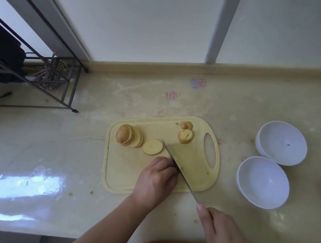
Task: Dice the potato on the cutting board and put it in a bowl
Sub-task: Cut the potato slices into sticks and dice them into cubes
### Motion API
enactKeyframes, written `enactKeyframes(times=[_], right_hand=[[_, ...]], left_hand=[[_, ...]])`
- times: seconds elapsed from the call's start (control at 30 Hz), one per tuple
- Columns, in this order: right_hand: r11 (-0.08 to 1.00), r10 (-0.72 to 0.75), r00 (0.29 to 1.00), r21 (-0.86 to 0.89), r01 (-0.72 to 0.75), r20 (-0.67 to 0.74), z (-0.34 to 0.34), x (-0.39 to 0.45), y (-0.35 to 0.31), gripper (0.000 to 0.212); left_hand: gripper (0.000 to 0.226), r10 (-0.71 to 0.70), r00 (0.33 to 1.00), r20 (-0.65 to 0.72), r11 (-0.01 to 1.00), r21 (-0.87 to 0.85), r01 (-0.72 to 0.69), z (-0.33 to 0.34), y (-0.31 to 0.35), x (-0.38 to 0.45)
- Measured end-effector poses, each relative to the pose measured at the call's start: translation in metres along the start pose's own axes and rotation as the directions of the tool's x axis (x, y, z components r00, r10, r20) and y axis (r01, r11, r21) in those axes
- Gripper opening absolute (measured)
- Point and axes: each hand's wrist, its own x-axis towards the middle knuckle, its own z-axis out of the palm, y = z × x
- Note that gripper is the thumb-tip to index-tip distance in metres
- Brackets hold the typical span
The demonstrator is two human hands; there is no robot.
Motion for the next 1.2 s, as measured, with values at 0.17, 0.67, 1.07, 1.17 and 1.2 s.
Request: enactKeyframes(times=[0.17, 0.67, 1.07, 1.17, 1.2], right_hand=[[0.998, 0.019, 0.999, 0.062, -0.017, -0.031, -0.003, 0.016, -0.018, 0.059], [0.999, 0.038, 0.999, 0.000, -0.038, 0.001, -0.016, -0.018, 0.004, 0.088], [1.000, -0.012, 1.000, 0.000, 0.012, 0.013, 0.002, -0.002, 0.010, 0.097], [0.999, -0.008, 1.000, 0.032, 0.009, -0.012, -0.001, 0.003, 0.005, 0.066], [0.999, 0.005, 1.000, 0.034, -0.005, -0.008, -0.002, 0.004, 0.004, 0.059]], left_hand=[[0.006, 0.016, 1.000, 0.004, 1.000, -0.012, -0.015, -0.002, -0.002, 0.000], [0.005, -0.048, 0.997, -0.065, 0.999, 0.013, 0.049, -0.007, -0.003, -0.009], [0.010, -0.086, 0.992, -0.088, 0.996, 0.012, 0.087, -0.002, -0.001, -0.007], [0.008, -0.062, 0.996, -0.068, 0.997, 0.031, 0.065, -0.004, -0.002, -0.009], [0.008, -0.056, 0.996, -0.062, 0.998, 0.033, 0.059, -0.005, -0.002, -0.010]])
